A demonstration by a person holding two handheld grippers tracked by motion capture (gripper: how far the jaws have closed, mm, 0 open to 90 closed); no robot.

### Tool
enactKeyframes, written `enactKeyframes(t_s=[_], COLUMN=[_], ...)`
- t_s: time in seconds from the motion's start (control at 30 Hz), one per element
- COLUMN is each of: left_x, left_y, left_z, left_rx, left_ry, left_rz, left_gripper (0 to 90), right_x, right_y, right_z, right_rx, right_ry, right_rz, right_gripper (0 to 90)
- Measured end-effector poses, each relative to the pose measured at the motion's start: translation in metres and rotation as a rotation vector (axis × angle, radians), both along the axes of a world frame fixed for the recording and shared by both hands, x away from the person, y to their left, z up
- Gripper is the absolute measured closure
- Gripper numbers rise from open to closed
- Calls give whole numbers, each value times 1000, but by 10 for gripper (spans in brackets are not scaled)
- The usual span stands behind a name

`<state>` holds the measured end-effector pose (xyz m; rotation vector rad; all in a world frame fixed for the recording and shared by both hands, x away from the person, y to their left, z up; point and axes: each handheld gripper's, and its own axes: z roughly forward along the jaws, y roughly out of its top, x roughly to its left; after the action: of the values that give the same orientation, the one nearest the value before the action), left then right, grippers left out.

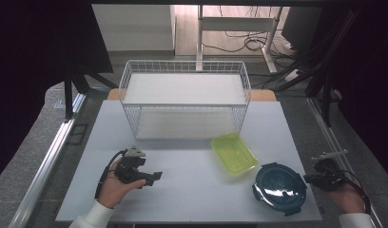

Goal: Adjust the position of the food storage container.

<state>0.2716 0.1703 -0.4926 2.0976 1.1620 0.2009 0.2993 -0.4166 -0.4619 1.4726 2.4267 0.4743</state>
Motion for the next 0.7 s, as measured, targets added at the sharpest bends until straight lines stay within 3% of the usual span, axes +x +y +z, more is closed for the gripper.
enactKeyframes(t_s=[0.2,0.37,0.7], left_x=[0,0,1], left_y=[1,1,-4], left_z=[0,-1,-5], left_rx=[-4,-3,3], left_ry=[1,3,15], left_rz=[1,2,-7], left_gripper=[145,146,146], right_x=[0,0,-11], right_y=[12,17,27], right_z=[-7,-6,-5], right_rx=[1,-34,-32], right_ry=[28,21,16], right_rz=[41,80,118], right_gripper=[892,892,893])
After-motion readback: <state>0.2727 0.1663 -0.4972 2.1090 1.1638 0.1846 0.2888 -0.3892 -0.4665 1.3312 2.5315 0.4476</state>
